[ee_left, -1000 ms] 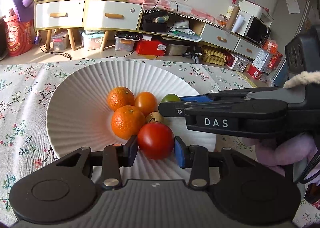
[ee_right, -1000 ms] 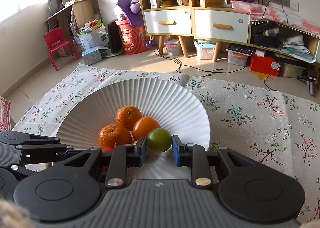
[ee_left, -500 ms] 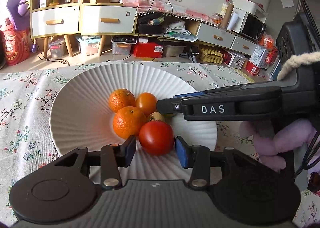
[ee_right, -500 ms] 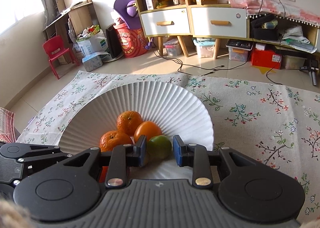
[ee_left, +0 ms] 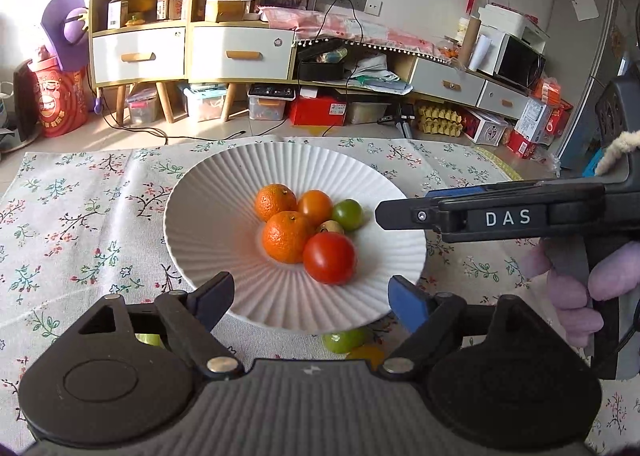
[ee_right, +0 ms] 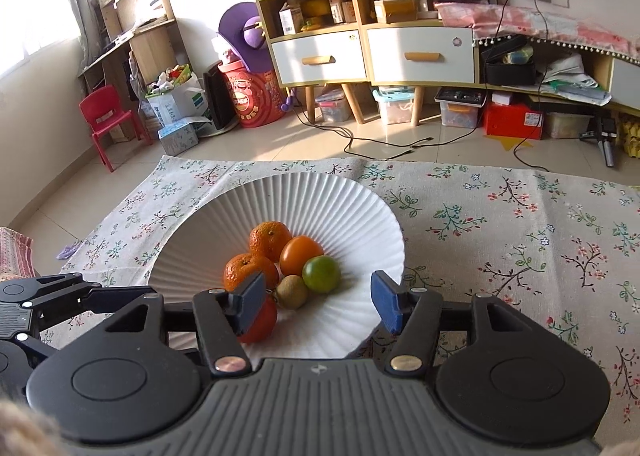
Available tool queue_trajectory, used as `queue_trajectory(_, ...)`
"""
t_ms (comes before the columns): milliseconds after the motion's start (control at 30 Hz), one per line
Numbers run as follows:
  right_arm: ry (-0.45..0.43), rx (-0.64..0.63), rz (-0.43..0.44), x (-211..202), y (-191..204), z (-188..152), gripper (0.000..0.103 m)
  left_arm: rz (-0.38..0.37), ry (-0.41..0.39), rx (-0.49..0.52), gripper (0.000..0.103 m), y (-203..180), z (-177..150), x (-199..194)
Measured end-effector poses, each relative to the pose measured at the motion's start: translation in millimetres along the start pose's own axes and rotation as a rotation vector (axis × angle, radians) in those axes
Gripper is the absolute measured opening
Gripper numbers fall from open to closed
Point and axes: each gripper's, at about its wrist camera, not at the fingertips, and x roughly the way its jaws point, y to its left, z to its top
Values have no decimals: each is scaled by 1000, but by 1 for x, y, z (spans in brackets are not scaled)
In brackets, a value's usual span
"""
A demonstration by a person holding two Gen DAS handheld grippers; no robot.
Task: Organize fruits
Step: 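Open both grippers to release the fruits in the bowl, then withdraw both tools from the bowl back over the remaining fruits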
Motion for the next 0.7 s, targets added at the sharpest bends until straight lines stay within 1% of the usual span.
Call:
queue_trajectory(67,-13,16,-6,-9,1,-6,75,14,-3,7,88,0,-2,-7)
queue_trajectory(133,-11,23,0,-16,3,-13,79,32,2,17,92,2,-6,-13)
queue_trajectory(167,-7,22,2,-18,5,-16,83,42,7,18,94,2,-9,-16)
queue_trajectory(267,-9,22,-4,-27,9,-24,89,64,19,3,97,8,-15,-21)
queue_trajectory(433,-6,30,-11,-33,13,-36,93,96,49,-33,97,19,-29,-28)
queue_trajectory(533,3,31,-22,-33,17,-42,94,127,34,-60,97,26,-42,-32)
queue_trajectory(600,-2,34,-14,-35,20,-48,98,146,23,-74,97,31,-50,-34)
queue_trajectory(700,-3,23,-1,-36,24,-57,98,163,46,-86,97,37,-59,-31)
